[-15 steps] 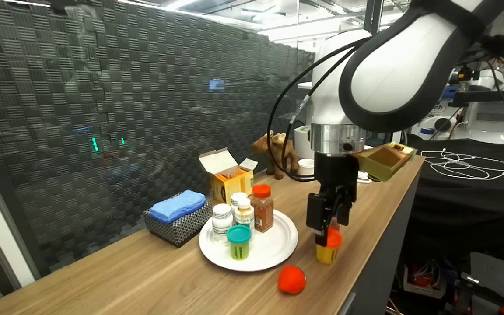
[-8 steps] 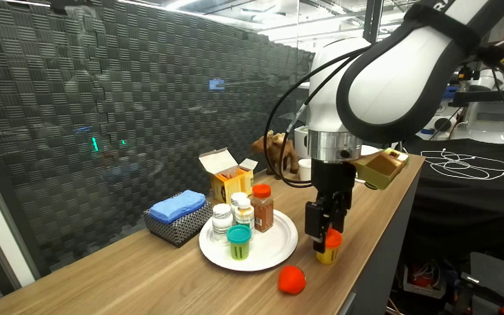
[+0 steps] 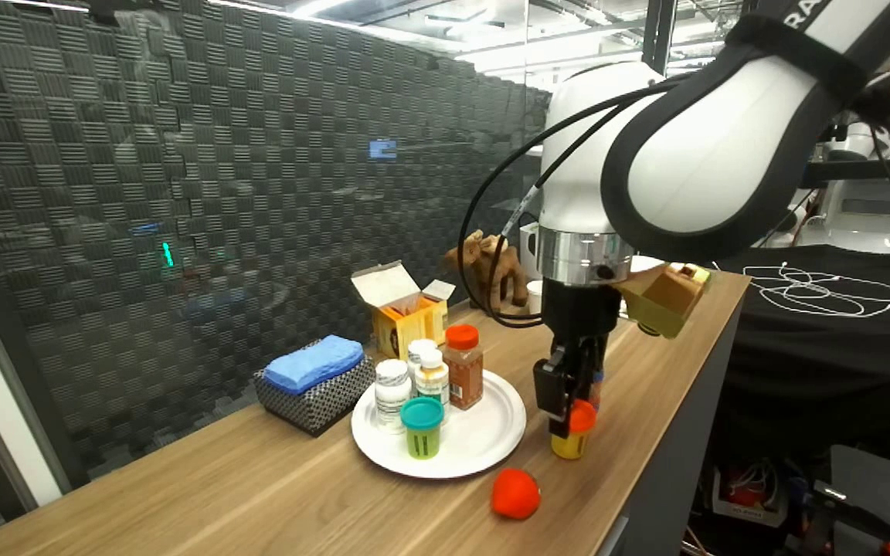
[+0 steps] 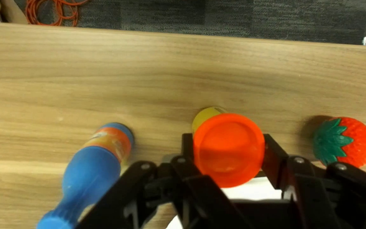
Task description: Put the bottles on the tray
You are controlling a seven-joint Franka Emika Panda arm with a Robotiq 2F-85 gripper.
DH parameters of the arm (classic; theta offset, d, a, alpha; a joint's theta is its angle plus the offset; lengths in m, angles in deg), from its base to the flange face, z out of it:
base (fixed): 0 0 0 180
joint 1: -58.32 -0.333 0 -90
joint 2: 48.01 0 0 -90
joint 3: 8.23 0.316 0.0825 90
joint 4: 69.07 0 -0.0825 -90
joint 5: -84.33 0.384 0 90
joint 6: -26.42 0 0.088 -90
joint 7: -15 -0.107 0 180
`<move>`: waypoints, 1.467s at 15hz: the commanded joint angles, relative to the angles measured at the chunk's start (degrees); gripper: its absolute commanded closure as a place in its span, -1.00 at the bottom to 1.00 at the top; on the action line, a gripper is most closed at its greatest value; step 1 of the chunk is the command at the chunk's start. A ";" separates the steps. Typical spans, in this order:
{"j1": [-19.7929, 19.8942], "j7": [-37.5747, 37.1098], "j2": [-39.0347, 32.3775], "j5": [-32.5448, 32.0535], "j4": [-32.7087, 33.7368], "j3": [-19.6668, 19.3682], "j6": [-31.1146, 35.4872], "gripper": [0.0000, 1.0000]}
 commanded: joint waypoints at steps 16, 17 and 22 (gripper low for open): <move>-1.20 -1.44 -5.00 -3.64 12.42 1.29 0.20 0.43; -1.14 -1.26 -5.85 -3.31 13.01 1.26 0.23 0.43; -1.19 -1.39 -8.58 -2.94 14.42 1.21 0.57 0.43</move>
